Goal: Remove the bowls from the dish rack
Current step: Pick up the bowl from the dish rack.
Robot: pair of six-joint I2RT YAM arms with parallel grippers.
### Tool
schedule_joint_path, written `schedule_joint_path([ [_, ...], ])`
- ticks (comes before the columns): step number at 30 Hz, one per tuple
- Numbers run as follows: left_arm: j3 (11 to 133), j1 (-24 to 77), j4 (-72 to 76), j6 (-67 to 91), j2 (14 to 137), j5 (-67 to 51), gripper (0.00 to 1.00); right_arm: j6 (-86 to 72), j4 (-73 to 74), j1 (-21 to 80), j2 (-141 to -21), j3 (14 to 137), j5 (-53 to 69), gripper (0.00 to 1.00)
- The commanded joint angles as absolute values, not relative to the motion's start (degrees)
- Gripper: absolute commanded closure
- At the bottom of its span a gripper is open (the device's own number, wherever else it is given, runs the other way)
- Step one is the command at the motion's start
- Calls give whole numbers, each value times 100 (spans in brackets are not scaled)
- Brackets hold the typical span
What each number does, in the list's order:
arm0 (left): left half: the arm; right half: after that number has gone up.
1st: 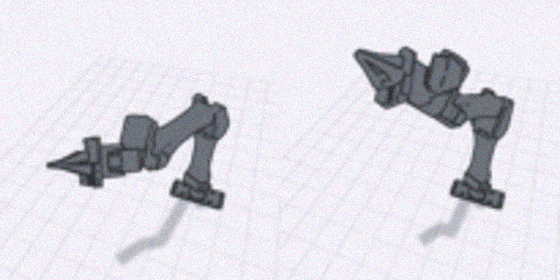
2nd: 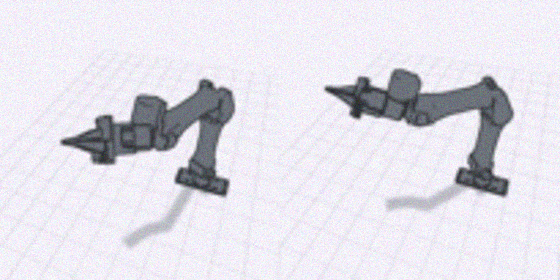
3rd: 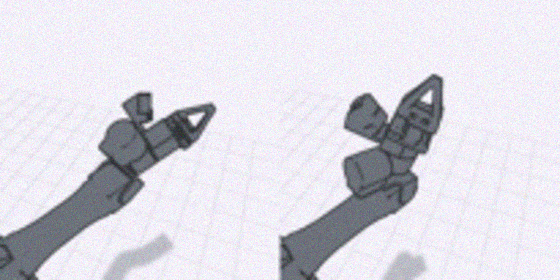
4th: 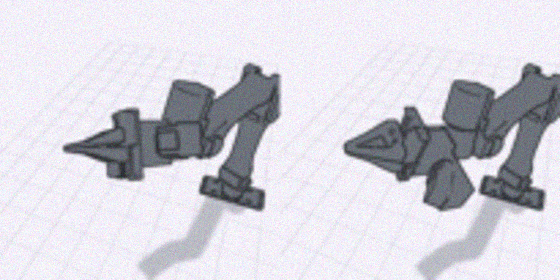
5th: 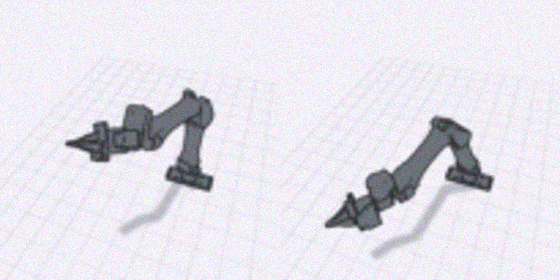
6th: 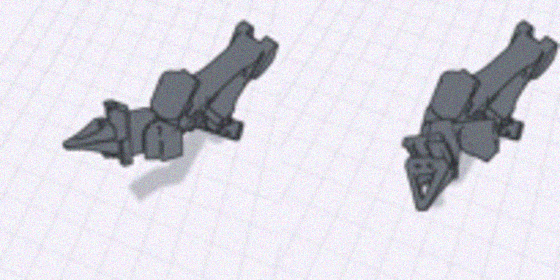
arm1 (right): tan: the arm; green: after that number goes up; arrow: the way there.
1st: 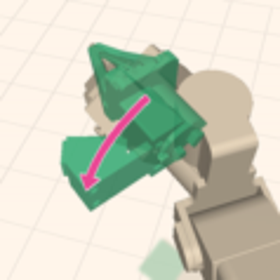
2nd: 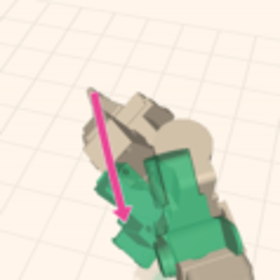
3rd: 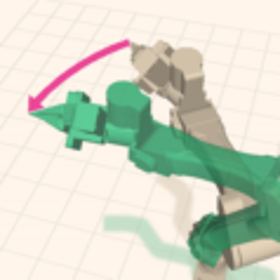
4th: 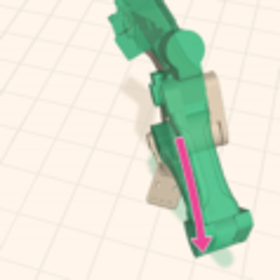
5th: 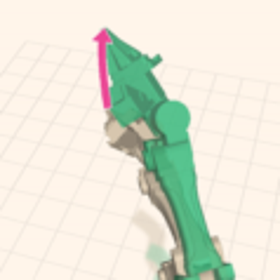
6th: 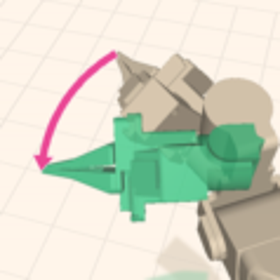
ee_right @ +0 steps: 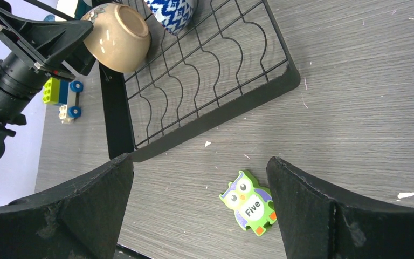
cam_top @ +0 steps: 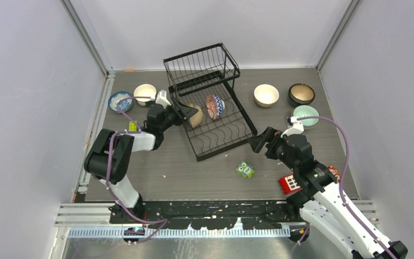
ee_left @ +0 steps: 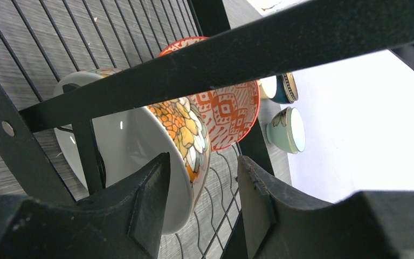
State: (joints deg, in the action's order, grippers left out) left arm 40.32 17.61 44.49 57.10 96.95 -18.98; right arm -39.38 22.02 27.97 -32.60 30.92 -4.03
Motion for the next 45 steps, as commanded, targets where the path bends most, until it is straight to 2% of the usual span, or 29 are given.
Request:
schedule_joint_path([
  [1, 4061, 1723, 4907, 5746, 9799, -2021, 50, -3865, 2101, 2813, -3199, 3243, -501, 3],
  [11, 4069, 1701, 5100, 5789, 9986, -2098, 54, -3848, 2116, 2812, -3226, 3242, -523, 3],
  [33, 4034, 1688, 5585, 5969, 10333, -2187, 73, -3817, 2139, 2812, -3235, 3221, -571, 3],
  [37, 4034, 1687, 5632, 5969, 10345, -2205, 79, -3815, 2160, 2815, -3219, 3238, -571, 4],
  [45, 4008, 1679, 5915, 6051, 10405, -2201, 99, -3814, 2243, 2817, -3141, 3243, -603, 4],
])
